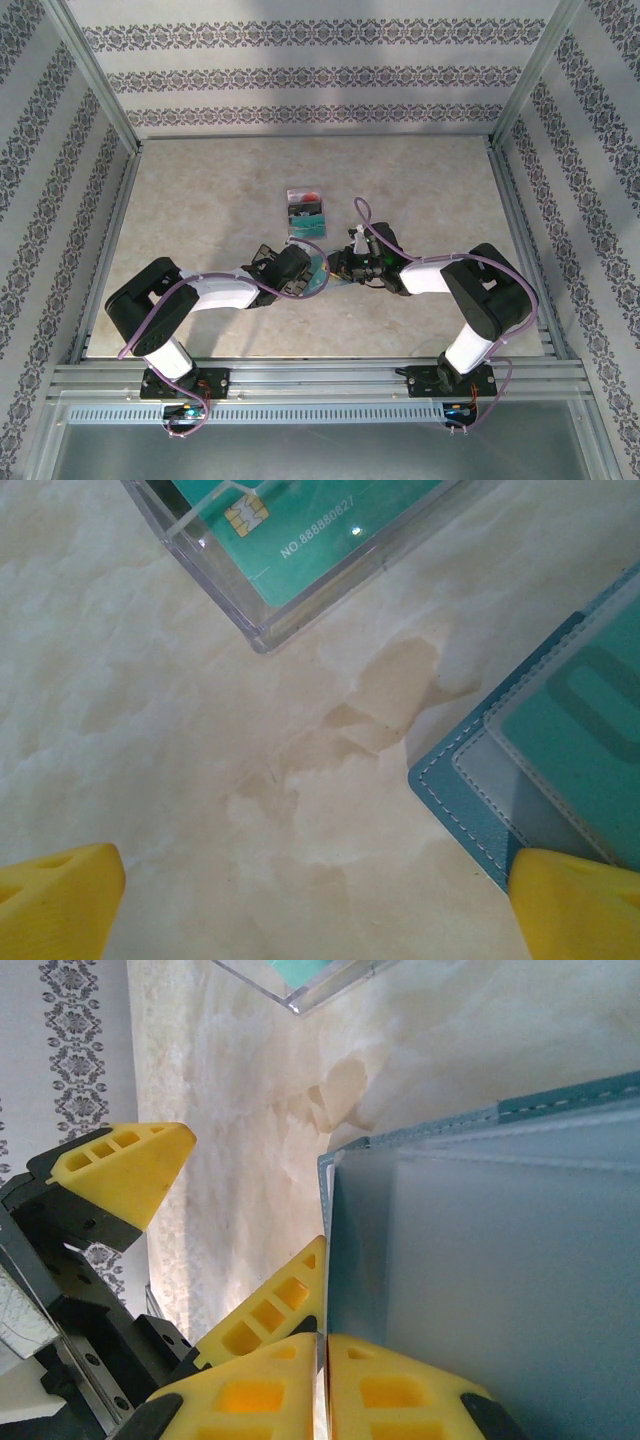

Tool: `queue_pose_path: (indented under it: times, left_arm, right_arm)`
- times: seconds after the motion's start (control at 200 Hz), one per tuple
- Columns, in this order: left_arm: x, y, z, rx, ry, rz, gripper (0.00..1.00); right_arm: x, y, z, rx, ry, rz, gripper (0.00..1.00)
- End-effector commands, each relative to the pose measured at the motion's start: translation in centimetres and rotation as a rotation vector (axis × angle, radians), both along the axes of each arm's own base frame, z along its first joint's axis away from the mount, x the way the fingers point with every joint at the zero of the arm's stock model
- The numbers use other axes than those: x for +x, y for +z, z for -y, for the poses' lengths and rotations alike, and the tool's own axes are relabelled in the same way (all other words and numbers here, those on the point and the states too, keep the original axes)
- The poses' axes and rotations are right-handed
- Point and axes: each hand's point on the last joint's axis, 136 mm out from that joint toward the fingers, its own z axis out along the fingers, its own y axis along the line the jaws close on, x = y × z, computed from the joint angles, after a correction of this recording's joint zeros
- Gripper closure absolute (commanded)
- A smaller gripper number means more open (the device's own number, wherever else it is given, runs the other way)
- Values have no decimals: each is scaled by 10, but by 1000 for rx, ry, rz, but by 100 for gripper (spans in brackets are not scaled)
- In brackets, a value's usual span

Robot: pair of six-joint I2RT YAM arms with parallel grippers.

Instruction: Take the credit cards out of the card holder

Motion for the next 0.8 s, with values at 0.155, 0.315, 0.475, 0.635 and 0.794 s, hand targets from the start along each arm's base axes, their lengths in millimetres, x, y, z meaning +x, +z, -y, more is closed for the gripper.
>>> queue_pose_path:
  times: [0.155, 0.315, 0.475, 0.635, 0.794]
  left_arm:
    - [-10, -18, -11, 74, 9, -59, 1]
    - [-10, -18, -12, 78, 12, -58, 1]
    - [-10, -18, -12, 79, 12, -57, 1]
    - [-10, -17, -13, 81, 15, -57, 1]
    - [-9, -15, -12, 76, 14, -55, 1]
  right_arm:
    - [4, 16, 2, 55, 0, 50, 90]
    - [5, 14, 6, 50, -14, 50, 90]
    - [5, 10, 11, 41, -25, 44, 90]
    - [5, 8, 13, 40, -26, 40, 89]
    - [6, 11, 13, 36, -25, 49, 93]
